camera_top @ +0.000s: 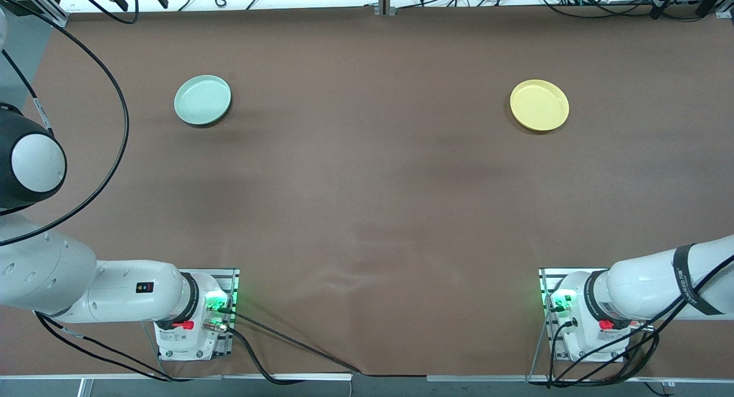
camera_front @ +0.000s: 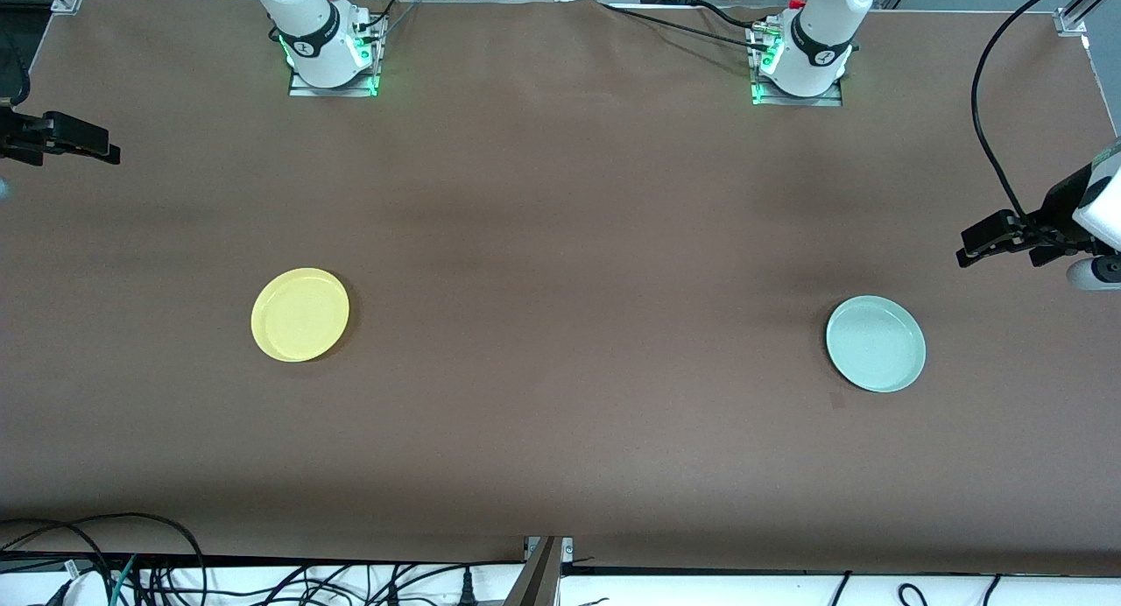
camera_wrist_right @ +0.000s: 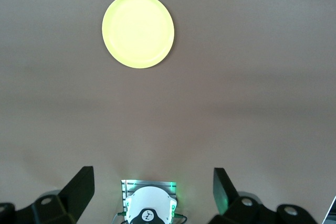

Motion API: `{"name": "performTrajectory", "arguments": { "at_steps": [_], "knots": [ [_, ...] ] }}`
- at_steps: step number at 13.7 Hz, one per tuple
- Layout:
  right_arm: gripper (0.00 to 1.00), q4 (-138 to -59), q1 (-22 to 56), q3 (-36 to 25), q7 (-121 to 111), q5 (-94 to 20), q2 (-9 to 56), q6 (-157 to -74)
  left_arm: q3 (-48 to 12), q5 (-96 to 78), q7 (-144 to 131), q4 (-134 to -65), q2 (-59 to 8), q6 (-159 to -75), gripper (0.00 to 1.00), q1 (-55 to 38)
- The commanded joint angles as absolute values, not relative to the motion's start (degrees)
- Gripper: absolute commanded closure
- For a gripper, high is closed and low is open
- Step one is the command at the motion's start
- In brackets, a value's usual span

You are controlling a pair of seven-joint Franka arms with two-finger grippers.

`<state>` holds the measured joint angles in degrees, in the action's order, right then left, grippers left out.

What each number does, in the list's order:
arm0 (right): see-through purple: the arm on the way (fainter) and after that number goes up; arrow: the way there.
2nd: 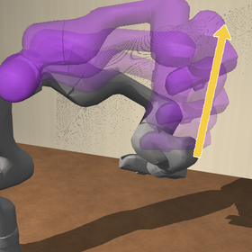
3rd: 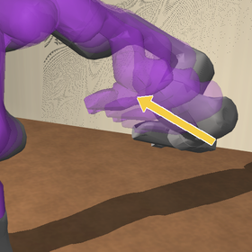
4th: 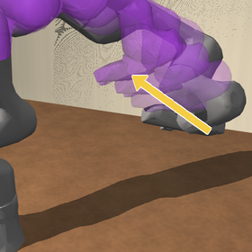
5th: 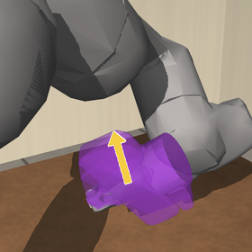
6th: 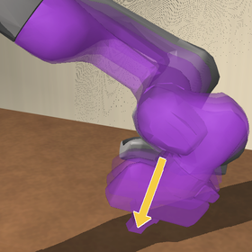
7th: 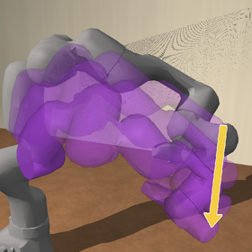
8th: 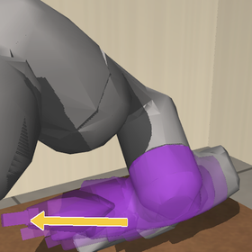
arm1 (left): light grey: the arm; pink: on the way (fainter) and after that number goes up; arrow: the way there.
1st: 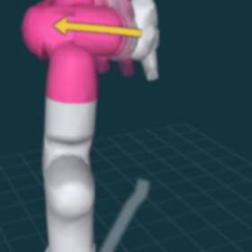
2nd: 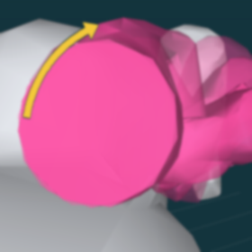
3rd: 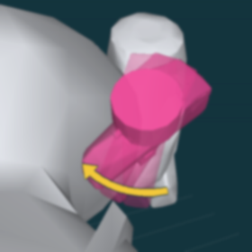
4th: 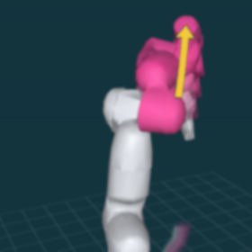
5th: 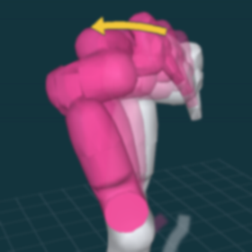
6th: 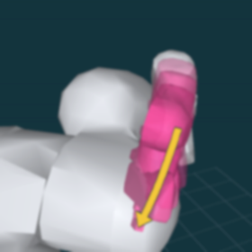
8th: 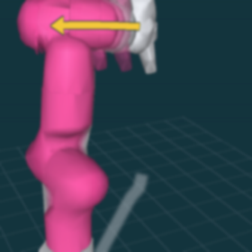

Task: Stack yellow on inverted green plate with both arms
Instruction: 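Move the left gripper down to the rim of the green plate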

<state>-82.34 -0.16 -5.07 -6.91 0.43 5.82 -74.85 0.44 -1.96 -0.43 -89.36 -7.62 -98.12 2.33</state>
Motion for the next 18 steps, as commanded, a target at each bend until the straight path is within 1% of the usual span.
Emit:
{"name": "performTrajectory", "arguments": {
  "at_steps": [1,4,7,10,11,12,13,16,17,18],
  "knots": [
    [0.00,-81.4,-0.4,-4.8,-7.4,0.4,6.3,-74.7,0.6,-2.5,0.1,-87.4,-8.9,-95.3,0.00,2.5],
    [0.00,-81.4,-0.4,-4.7,-7.4,0.4,6.3,-74.7,0.5,-3.2,-0.8,-86.7,-8.6,-94.9,0.00,2.2],
    [0.00,-81.4,-0.4,-4.7,-7.4,0.4,6.3,-74.7,0.4,-2.3,-0.5,-86.4,-11.1,-95.1,0.00,1.6],
    [0.00,-81.2,-0.4,-4.7,-7.5,0.4,6.7,-74.7,0.6,-2.3,-0.3,-86.4,-11.3,-95.3,0.00,2.5],
    [0.00,-81.2,-0.4,-4.7,-7.5,0.4,6.7,-74.7,1.0,-2.0,-0.4,-86.4,-12.5,-95.4,0.00,2.3],
    [0.00,-81.2,-0.4,-4.7,-7.5,0.4,6.7,-74.7,1.0,0.7,-0.4,-86.3,-15.2,-95.5,0.00,2.2],
    [0.00,-81.2,-0.4,-4.7,-7.5,0.4,6.7,-74.7,0.7,6.2,-0.7,-86.3,-17.3,-95.5,0.00,1.8],
    [0.00,-81.2,-0.4,-4.7,-7.4,0.4,6.7,-74.7,0.7,8.0,-0.5,-84.9,-19.3,-95.7,0.00,1.8],
    [0.00,-81.2,-0.4,-4.8,-7.4,0.4,6.7,-74.7,0.6,8.2,-0.5,-84.9,-20.7,-96.7,0.00,1.8],
    [0.00,-81.2,-0.4,-4.8,-7.4,0.4,6.7,-74.7,0.6,8.1,-0.5,-85.5,-22.1,-99.5,0.00,2.1]
  ]
}}
